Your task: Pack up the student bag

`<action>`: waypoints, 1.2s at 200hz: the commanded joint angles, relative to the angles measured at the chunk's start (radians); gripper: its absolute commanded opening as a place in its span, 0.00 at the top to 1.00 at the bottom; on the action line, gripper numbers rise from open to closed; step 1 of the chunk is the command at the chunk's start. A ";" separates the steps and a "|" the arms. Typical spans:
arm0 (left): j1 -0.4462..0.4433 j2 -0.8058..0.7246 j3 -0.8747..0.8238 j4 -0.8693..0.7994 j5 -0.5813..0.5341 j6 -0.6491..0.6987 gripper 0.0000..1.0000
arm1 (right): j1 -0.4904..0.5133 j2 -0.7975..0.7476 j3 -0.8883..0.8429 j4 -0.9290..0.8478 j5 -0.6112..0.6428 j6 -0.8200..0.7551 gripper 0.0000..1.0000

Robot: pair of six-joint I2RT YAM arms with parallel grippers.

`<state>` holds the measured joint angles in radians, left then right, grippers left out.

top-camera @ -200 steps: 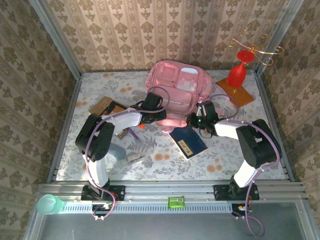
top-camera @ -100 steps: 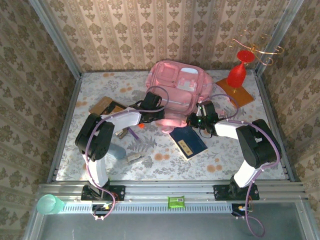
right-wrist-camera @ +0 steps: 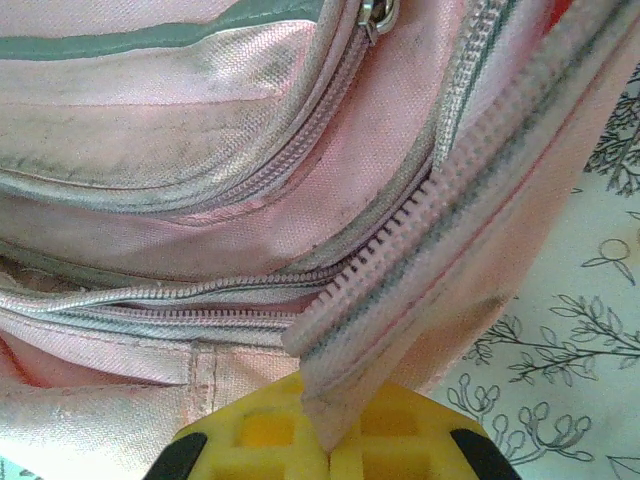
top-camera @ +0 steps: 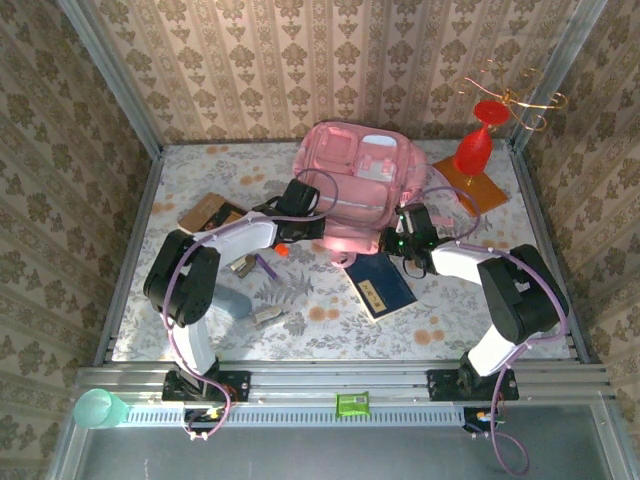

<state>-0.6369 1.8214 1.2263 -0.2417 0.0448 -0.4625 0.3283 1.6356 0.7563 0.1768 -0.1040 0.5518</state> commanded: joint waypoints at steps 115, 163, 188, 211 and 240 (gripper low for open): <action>0.020 -0.011 -0.055 -0.074 -0.048 0.174 1.00 | -0.101 0.006 0.189 -0.191 -0.066 -0.075 1.00; -0.056 -0.036 -0.057 -0.006 0.123 0.109 1.00 | -0.138 0.077 0.374 -0.470 0.006 -0.167 0.87; -0.091 -0.049 -0.050 0.009 0.158 0.090 1.00 | -0.150 -0.010 0.329 -0.527 0.050 -0.177 0.65; -0.112 -0.057 -0.048 0.012 0.162 0.085 1.00 | -0.148 -0.120 0.229 -0.494 -0.046 -0.112 0.50; -0.124 -0.054 -0.043 0.006 0.151 0.096 1.00 | -0.082 -0.188 0.092 -0.373 -0.123 0.035 0.21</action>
<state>-0.7521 1.8072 1.1835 -0.2356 0.1661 -0.3588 0.1921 1.4815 0.9314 -0.2604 -0.1513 0.4774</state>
